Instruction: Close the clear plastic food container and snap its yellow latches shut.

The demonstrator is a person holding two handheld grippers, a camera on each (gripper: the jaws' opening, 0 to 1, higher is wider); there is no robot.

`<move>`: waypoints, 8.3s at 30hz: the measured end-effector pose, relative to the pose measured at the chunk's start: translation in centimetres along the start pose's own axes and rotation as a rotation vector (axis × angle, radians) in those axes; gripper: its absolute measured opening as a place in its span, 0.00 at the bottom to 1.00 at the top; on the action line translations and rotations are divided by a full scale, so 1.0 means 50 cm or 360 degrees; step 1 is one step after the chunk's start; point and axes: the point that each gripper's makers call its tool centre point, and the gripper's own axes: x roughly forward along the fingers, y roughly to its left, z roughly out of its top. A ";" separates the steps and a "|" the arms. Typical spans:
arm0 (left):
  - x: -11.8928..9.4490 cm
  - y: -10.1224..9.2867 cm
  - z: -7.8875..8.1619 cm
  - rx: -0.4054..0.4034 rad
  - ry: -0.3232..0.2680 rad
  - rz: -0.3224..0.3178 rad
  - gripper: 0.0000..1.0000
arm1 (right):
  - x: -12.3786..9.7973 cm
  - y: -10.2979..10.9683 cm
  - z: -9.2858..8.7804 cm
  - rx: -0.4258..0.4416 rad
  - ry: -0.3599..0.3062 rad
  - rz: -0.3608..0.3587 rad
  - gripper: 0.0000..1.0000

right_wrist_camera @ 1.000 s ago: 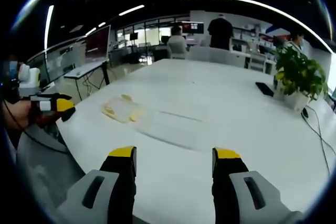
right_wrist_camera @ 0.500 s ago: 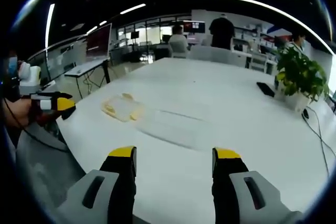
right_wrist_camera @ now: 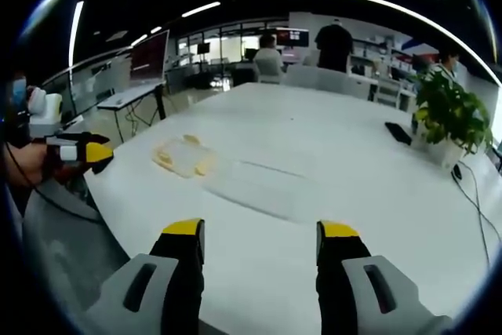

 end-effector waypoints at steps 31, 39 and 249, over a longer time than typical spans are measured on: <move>0.011 -0.001 -0.008 -0.0016 0.0034 -0.0021 0.53 | 0.011 0.003 -0.009 0.0025 0.0052 0.0029 0.55; 0.044 0.003 -0.016 -0.0064 0.0068 -0.0052 0.54 | 0.037 0.014 0.006 0.0005 0.0092 0.0086 0.55; 0.245 0.157 0.084 0.1821 0.1033 -0.1356 0.32 | 0.376 0.238 0.163 -0.1568 0.0866 0.1208 0.34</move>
